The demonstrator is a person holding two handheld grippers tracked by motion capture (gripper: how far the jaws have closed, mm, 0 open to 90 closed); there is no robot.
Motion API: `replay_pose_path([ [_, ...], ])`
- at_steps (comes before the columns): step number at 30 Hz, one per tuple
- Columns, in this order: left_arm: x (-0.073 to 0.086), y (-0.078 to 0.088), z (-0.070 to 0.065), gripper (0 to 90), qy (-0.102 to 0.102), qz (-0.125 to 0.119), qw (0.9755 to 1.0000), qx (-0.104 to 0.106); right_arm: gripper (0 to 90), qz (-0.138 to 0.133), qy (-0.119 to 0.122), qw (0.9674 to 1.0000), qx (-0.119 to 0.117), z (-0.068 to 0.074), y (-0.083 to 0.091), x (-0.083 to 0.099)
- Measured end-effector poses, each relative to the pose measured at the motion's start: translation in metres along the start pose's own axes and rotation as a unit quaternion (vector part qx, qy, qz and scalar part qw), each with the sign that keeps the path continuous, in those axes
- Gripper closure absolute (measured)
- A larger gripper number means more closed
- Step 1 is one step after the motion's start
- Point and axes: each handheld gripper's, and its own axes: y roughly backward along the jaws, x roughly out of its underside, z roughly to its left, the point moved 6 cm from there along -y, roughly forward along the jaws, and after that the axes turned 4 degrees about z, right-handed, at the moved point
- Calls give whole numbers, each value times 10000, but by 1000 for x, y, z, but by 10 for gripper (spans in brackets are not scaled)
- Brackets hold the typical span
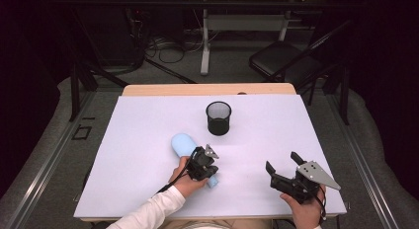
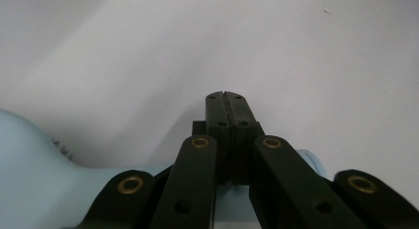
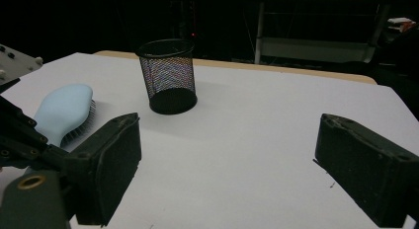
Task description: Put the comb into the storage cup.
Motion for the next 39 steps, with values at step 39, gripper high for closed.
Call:
replay_pose_path([
  [39, 49, 25, 16, 900, 76, 298, 9994, -184, 105, 11, -13, 10000, -14, 0, 0, 0],
])
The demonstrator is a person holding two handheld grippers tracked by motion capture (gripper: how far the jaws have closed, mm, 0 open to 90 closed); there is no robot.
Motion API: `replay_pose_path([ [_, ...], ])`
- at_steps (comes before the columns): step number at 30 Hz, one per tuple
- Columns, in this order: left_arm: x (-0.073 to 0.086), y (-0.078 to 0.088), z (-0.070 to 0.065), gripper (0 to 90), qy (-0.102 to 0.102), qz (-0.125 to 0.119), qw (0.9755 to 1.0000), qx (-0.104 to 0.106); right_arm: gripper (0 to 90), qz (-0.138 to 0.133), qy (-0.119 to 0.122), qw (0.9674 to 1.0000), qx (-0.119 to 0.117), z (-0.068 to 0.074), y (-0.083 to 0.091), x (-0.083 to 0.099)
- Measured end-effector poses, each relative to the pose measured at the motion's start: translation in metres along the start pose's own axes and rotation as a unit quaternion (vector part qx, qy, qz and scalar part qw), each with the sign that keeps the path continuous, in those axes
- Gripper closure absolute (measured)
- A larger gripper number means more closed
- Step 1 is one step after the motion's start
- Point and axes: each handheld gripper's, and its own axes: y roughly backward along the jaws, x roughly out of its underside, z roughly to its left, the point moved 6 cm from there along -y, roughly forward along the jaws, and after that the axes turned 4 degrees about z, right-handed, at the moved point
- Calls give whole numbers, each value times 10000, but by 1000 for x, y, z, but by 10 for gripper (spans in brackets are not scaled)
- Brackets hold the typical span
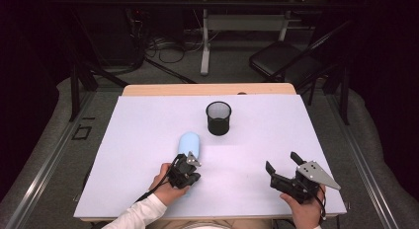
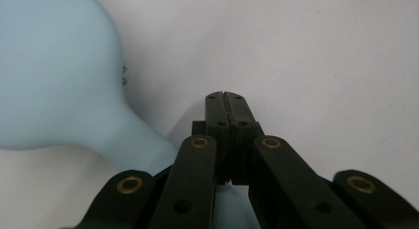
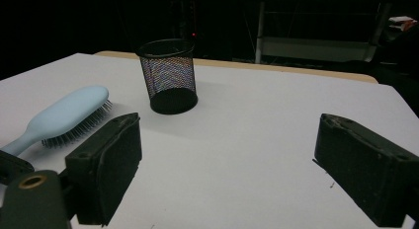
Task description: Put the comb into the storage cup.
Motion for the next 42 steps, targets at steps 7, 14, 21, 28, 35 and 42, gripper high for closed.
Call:
replay_pose_path([
  [7, 8, 5, 8, 900, 109, 16, 9999, -72, 105, 2, -14, 10000, 1, 0, 0, 0],
  [14, 15, 10, 11, 900, 131, 13, 9997, -209, 109, 0, -8, 10000, 0, 0, 0, 0],
  [21, 20, 14, 18, 900, 249, 21, 9992, -300, 109, -3, -7, 10000, 1, 0, 1, 0],
  [28, 25, 18, 26, 900, 339, 6, 9987, -368, 109, -17, 12, 10000, 4, -1, 1, -1],
  [35, 29, 21, 32, 900, 445, -36, 9980, -436, 111, -35, -26, 10000, 2, -1, 1, -1],
  [42, 31, 23, 37, 900, 487, -25, 9975, -506, 111, -29, -21, 10000, -4, -1, 1, -1],
])
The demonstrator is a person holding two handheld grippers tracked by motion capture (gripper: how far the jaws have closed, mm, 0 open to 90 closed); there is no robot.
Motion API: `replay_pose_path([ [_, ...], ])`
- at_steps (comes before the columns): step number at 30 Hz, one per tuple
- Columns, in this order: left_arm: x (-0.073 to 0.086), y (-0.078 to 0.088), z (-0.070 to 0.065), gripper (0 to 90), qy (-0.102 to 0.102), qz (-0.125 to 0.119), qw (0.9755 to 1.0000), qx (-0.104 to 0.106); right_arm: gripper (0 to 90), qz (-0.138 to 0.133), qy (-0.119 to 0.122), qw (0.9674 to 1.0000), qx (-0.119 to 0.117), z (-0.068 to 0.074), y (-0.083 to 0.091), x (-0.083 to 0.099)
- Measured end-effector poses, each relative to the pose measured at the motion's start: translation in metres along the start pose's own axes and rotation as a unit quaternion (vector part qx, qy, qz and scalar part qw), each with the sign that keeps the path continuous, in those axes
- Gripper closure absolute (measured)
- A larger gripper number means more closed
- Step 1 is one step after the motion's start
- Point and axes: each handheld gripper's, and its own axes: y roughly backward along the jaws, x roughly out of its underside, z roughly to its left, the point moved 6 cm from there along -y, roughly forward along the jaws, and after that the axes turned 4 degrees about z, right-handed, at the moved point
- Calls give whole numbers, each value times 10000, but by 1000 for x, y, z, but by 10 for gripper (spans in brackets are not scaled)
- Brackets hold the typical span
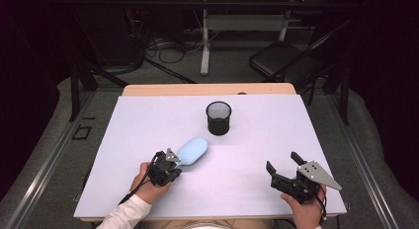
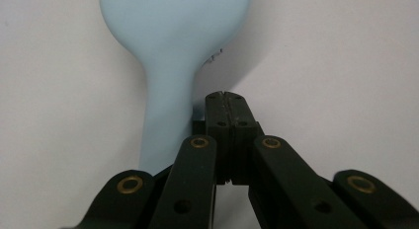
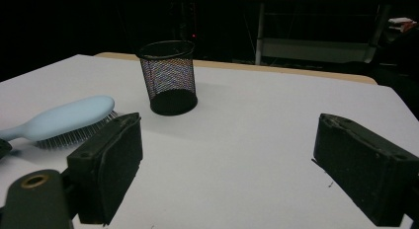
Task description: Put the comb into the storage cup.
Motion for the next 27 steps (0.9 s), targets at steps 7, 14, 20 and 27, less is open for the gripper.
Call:
replay_pose_path([
  [7, 0, 0, 2, 900, 48, -31, 10000, -16, 112, -3, -14, 10000, -1, -1, 0, 0],
  [14, -1, 2, 1, 900, 73, -109, 9999, 79, 112, -3, -2, 10000, -8, 0, 0, 0],
  [20, -2, 5, -1, 900, 73, -176, 9997, 132, 112, -2, -3, 10000, -8, 0, 0, 0],
  [27, -4, 12, -1, 872, 79, -311, 9993, 175, 112, -4, -8, 10000, -10, 0, 0, 0],
])
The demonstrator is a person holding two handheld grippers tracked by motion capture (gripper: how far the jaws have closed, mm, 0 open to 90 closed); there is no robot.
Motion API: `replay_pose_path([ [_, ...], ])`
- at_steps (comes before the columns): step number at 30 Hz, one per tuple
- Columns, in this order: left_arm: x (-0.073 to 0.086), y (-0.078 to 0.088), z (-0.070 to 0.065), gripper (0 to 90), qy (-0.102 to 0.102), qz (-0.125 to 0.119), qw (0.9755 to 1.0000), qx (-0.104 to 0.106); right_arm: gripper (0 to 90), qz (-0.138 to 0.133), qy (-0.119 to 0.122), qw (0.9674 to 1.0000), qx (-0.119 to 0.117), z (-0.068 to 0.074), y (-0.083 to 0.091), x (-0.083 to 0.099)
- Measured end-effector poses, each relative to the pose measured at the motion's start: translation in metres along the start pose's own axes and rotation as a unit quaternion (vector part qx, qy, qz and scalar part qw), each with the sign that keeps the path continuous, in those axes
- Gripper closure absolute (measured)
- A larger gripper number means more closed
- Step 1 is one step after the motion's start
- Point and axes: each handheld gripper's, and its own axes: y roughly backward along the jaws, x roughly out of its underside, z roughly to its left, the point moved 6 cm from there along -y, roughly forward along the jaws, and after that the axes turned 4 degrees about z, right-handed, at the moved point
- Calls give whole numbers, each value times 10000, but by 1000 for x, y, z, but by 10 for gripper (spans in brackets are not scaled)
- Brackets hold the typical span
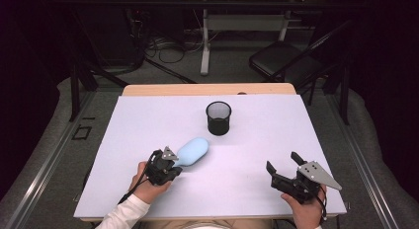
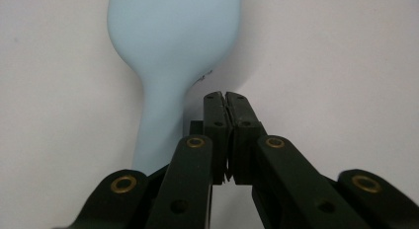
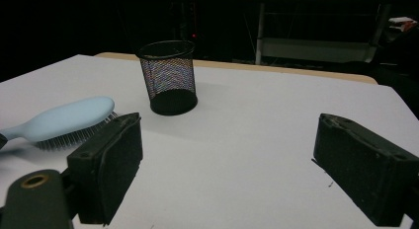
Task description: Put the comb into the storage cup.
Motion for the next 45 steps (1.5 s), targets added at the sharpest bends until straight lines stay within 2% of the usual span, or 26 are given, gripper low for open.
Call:
replay_pose_path([
  [12, -2, 15, 10, 780, 223, -325, 9992, -24, 112, 1, 10, 10000, 6, 0, 0, 0],
  [28, -2, 25, 21, 637, 410, -583, 9974, -45, 112, 15, -1, 10000, -2, -1, 0, 0],
  [38, -2, 30, 31, 507, 597, -708, 9956, -137, 112, 19, 3, 10000, -4, 0, 0, 0],
  [45, 0, 31, 35, 496, 639, -701, 9955, -56, 113, 23, -1, 10000, -1, -1, 0, 0],
])
